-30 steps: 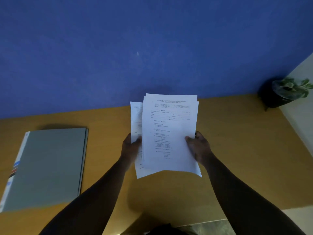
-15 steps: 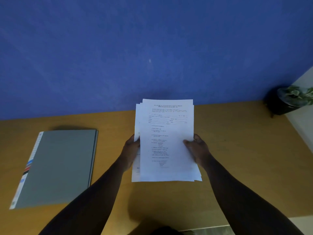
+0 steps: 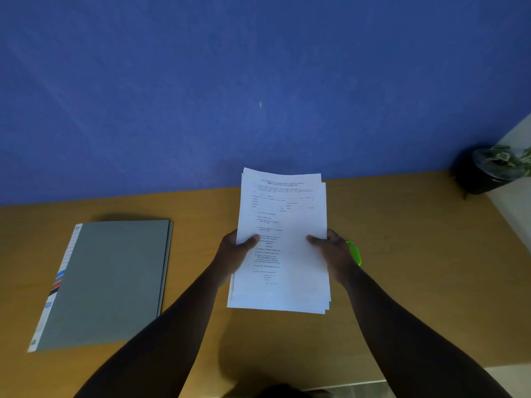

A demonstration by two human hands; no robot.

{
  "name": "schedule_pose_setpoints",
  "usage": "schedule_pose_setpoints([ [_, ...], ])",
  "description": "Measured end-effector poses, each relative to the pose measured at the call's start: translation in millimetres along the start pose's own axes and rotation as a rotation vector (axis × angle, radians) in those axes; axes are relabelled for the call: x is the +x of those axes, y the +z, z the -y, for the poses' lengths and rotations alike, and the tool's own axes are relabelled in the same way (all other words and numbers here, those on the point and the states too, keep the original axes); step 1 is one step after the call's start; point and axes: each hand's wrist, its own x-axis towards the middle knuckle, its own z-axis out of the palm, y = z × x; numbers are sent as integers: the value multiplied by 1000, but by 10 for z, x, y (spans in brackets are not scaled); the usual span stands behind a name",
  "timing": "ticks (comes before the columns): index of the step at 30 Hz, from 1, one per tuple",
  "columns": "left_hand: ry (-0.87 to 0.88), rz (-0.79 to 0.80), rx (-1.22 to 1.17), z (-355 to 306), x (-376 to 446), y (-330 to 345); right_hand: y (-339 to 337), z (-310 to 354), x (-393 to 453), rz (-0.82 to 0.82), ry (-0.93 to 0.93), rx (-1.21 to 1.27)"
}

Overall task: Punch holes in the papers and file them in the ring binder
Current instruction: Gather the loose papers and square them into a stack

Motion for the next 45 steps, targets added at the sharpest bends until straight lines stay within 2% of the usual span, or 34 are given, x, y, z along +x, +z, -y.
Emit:
schedule_pose_setpoints([
  [5, 51, -31, -10, -33, 9, -40, 39, 33, -2, 32, -60, -71],
  [15, 143, -161, 13, -54, 32, -42, 215, 151, -57, -51, -186, -246],
  [25, 156, -145, -87, -93, -12, -48, 292, 202, -143, -88, -294, -403],
  [31, 212, -168, -117, -169, -20, -18, 276, 181, -152, -96, -292, -453],
  [38, 249, -190, -131, -261, -44, 5, 305, 214, -160, -115, -308, -337],
  [41, 271, -182, -142, -290, -71, 15, 276, 199, -164, -122, -305, -376],
  [45, 326, -272, -170, -425, -82, 59, 230, 168, -198, -109, -314, -428],
])
